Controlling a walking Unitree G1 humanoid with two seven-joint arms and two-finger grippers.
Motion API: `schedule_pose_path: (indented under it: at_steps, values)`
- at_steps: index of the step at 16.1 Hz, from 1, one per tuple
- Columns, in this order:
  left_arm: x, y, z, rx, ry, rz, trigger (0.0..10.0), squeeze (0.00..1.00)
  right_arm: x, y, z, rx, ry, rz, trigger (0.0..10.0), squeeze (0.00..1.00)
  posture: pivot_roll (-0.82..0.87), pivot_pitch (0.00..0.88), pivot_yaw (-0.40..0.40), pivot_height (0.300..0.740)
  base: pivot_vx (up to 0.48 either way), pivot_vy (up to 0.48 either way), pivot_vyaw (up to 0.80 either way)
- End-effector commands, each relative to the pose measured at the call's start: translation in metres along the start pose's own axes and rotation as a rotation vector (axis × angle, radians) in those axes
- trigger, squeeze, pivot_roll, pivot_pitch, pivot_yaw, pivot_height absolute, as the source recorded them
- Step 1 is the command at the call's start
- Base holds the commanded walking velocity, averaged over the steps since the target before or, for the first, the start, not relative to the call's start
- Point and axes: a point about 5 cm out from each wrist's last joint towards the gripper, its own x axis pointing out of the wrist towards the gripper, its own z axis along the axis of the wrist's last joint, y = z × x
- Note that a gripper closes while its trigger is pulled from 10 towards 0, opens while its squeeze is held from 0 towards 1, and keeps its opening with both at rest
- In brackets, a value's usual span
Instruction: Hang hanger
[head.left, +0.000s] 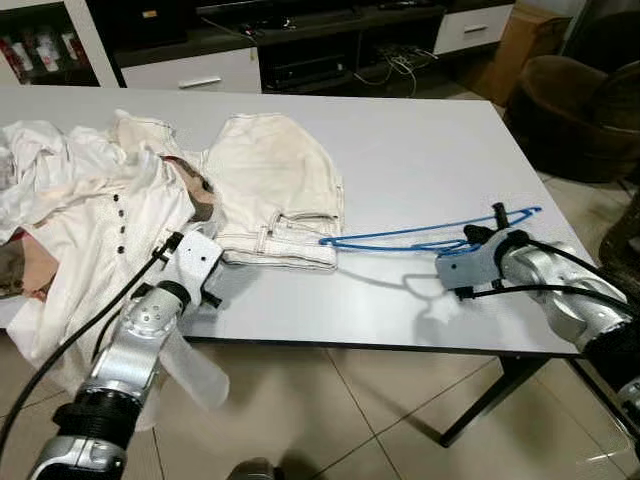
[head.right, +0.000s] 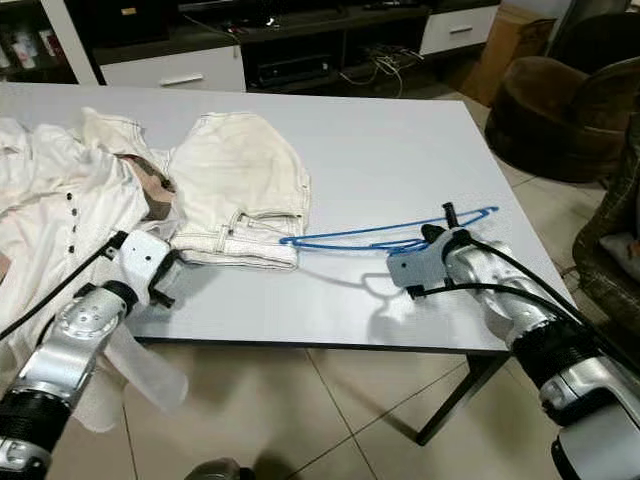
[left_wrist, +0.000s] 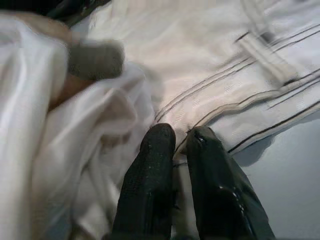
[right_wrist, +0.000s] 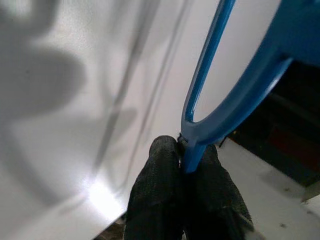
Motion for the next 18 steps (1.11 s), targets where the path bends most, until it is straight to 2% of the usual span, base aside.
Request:
schedule_pose_path:
  at_steps: [1, 2, 4, 5, 6, 8, 9, 10, 11, 12, 15, 16, 18]
  values:
    - [0.000, -0.009, 0.014, 0.063, -0.098, -0.072, 10.0, 0.00, -0.003, -0.007, -0.001, 0.084, 0.002, -0.031, 10.0, 0.00, 0.13, 0.000, 0.012, 0.740, 0.000, 0.000, 0.00]
    - [-0.001, -0.019, 0.026, 0.088, -0.192, -0.118, 10.0, 0.00, -0.006, -0.015, 0.003, 0.166, -0.022, -0.066, 10.0, 0.00, 0.12, 0.000, 0.012, 0.740, 0.000, 0.000, 0.00]
    - [-0.001, -0.028, 0.035, 0.092, -0.264, -0.156, 10.0, 0.00, -0.010, -0.021, 0.007, 0.245, -0.053, -0.097, 10.0, 0.00, 0.12, 0.000, 0.011, 0.740, 0.000, 0.000, 0.00]
    - [-0.002, -0.034, 0.037, 0.100, -0.295, -0.178, 10.0, 0.87, -0.012, -0.024, 0.007, 0.261, -0.054, -0.118, 10.0, 0.00, 0.12, 0.000, 0.010, 0.740, 0.000, 0.000, 0.00]
    - [-0.002, -0.039, 0.038, 0.084, -0.327, -0.205, 10.0, 1.00, -0.014, -0.027, 0.004, 0.287, -0.049, -0.143, 10.0, 0.00, 0.11, 0.000, 0.009, 0.740, 0.000, 0.000, 0.00]
    - [-0.002, -0.046, 0.040, 0.019, -0.374, -0.238, 10.0, 1.00, -0.018, -0.031, -0.002, 0.402, -0.043, -0.203, 10.0, 0.00, 0.11, 0.000, 0.009, 0.740, 0.000, 0.000, 0.00]
    - [0.000, -0.050, 0.039, -0.065, -0.363, -0.242, 10.0, 1.00, -0.019, -0.034, -0.004, 0.478, -0.039, -0.252, 10.0, 0.00, 0.11, 0.000, 0.009, 0.740, 0.000, 0.000, 0.00]
    - [0.001, -0.052, 0.039, -0.114, -0.358, -0.240, 10.0, 1.00, -0.019, -0.034, -0.005, 0.545, -0.041, -0.281, 10.0, 0.00, 0.10, 0.000, 0.004, 0.740, 0.000, 0.000, 0.00]
    - [0.002, -0.054, 0.038, -0.163, -0.354, -0.238, 10.0, 0.96, -0.019, -0.033, -0.006, 0.594, -0.037, -0.299, 10.0, 0.00, 0.10, 0.000, 0.004, 0.740, 0.000, 0.000, 0.00]
    - [0.003, -0.059, 0.038, -0.251, -0.348, -0.242, 10.0, 0.00, -0.017, -0.030, -0.010, 0.679, -0.013, -0.337, 10.0, 0.00, 0.10, 0.000, 0.004, 0.740, 0.000, 0.000, 0.00]
    - [0.005, -0.069, 0.035, -0.402, -0.343, -0.272, 10.0, 0.00, -0.014, -0.020, -0.022, 0.855, 0.050, -0.444, 10.0, 0.00, 0.10, 0.000, 0.010, 0.740, 0.000, 0.000, 0.00]
    - [0.006, -0.071, 0.036, -0.429, -0.342, -0.278, 10.0, 0.00, -0.013, -0.018, -0.023, 0.887, 0.062, -0.471, 10.0, 0.00, 0.10, 0.003, 0.012, 0.740, 0.000, 0.000, 0.00]
    - [0.009, -0.073, 0.037, -0.422, -0.330, -0.284, 10.0, 0.00, -0.010, -0.012, -0.018, 0.898, 0.057, -0.466, 10.0, 0.00, 0.10, 0.005, 0.015, 0.740, 0.000, 0.000, 0.00]
